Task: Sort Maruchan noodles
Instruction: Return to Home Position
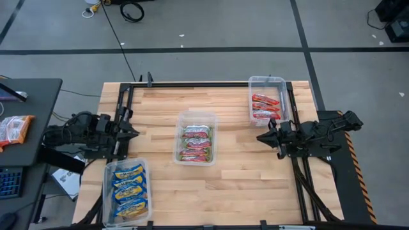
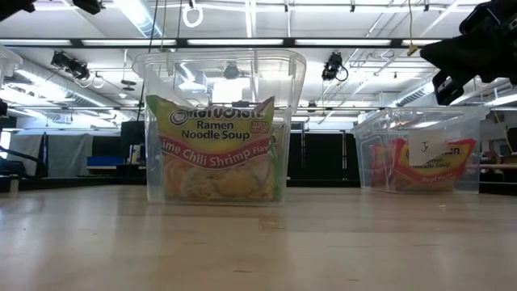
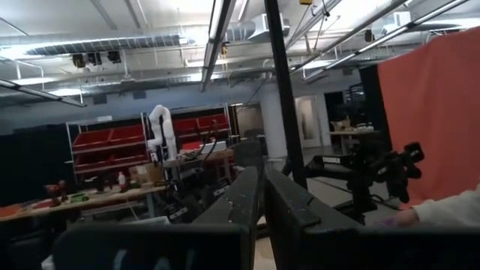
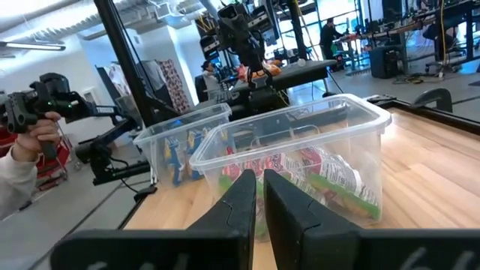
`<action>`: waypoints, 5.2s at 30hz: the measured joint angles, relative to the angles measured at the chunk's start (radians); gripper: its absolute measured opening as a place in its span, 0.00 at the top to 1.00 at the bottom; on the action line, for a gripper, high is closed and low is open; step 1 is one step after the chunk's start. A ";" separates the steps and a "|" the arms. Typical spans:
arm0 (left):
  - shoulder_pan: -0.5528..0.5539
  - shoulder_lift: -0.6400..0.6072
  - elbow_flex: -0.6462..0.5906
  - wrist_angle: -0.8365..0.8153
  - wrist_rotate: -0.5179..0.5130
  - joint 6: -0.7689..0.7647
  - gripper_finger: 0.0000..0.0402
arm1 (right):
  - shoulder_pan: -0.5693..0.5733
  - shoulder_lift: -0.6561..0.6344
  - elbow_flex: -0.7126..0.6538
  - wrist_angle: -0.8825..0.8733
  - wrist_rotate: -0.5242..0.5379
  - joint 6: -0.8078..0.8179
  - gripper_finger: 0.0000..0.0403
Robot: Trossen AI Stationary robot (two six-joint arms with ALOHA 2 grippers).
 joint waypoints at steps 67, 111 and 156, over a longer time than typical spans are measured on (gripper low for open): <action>-0.130 -0.057 -0.295 0.143 -0.350 0.067 0.93 | -0.378 -0.004 0.000 -0.062 -0.275 -0.174 0.92; -0.132 -0.056 -0.296 -0.088 -0.341 -0.012 0.93 | -0.410 0.001 0.000 -0.063 -0.259 -0.243 0.92; -0.131 -0.057 -0.297 -0.053 -0.587 -0.108 0.93 | -0.412 0.007 0.001 -0.038 -0.122 -0.258 0.92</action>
